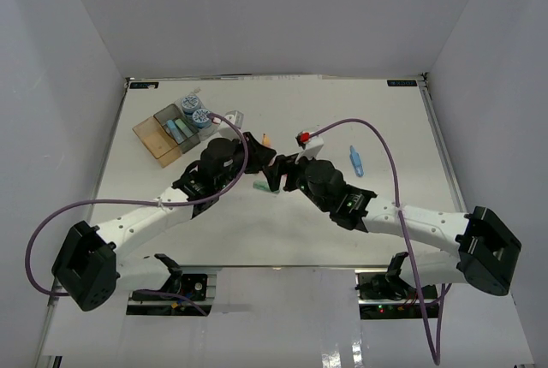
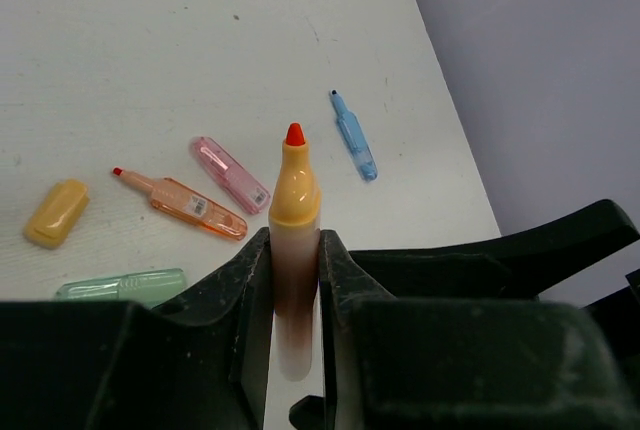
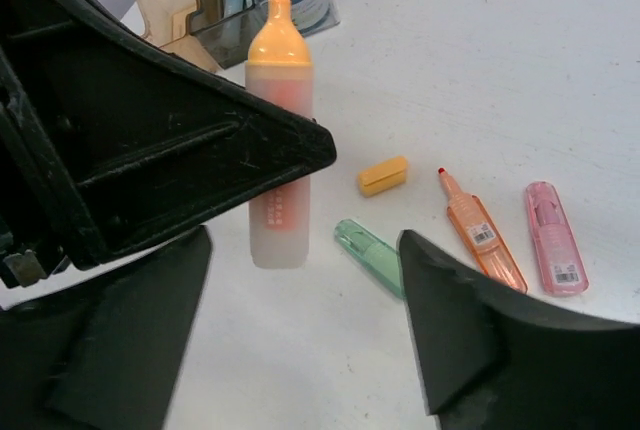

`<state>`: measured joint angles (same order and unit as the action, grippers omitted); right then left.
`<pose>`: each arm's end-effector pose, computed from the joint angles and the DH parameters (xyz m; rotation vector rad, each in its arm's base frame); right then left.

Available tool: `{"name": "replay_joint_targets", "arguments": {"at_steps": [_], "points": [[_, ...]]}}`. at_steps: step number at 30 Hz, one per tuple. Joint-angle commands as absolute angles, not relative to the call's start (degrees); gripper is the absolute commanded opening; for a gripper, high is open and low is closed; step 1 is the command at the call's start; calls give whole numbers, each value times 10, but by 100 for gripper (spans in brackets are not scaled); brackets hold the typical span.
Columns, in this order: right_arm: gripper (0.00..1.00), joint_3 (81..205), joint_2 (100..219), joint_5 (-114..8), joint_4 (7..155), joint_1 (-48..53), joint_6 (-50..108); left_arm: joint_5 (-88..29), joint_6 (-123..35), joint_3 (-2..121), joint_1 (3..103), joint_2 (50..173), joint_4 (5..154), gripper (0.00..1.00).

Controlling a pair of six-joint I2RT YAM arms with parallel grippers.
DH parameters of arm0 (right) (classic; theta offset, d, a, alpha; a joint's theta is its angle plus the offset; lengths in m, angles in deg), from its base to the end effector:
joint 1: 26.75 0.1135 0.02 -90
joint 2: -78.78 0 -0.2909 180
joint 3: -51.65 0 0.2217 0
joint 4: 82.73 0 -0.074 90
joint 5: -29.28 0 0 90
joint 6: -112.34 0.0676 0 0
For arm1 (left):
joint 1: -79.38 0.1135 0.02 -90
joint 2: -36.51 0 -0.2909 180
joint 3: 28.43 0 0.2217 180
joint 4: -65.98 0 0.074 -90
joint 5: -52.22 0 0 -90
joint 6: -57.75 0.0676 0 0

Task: Sort the stationery into containers
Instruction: Pick up the pen from the center of the board, then pick up the pen cap from the center of the board.

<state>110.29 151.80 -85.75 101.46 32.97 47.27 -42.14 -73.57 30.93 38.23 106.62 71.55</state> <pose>0.1674 0.2299 0.3127 -0.2137 1.7713 0.6999 0.2101 -0.1768 0.3060 -0.0588 1.9591 -0.9114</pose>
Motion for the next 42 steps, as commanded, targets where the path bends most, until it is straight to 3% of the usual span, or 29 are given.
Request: {"name": "replay_joint_targets", "arguments": {"at_steps": [1,2,4,8,13,18,22,32,34,42], "points": [[81,1098,1484,-856,1022,330,439,-419,-671,312,397,1023,741,11],[90,1098,1477,-852,1003,327,432,-410,-647,314,421,1017,750,10],[98,1098,1470,-836,987,317,405,-354,-623,318,454,1002,782,10],[90,1116,1477,-794,942,299,324,-315,-543,364,554,992,880,10],[90,1180,1527,-651,873,260,212,-307,-459,406,608,998,989,10],[100,1256,1630,-501,831,200,81,-280,-434,362,661,977,984,9],[93,1390,1756,-465,704,185,-39,-296,-429,335,665,961,973,12],[76,1614,1966,-423,544,178,-182,-421,-452,323,665,947,982,11],[70,1648,2002,-423,518,177,-196,-430,-455,322,665,936,981,11],[61,1714,2064,-409,490,177,-233,-444,-457,320,665,932,979,13]]}}
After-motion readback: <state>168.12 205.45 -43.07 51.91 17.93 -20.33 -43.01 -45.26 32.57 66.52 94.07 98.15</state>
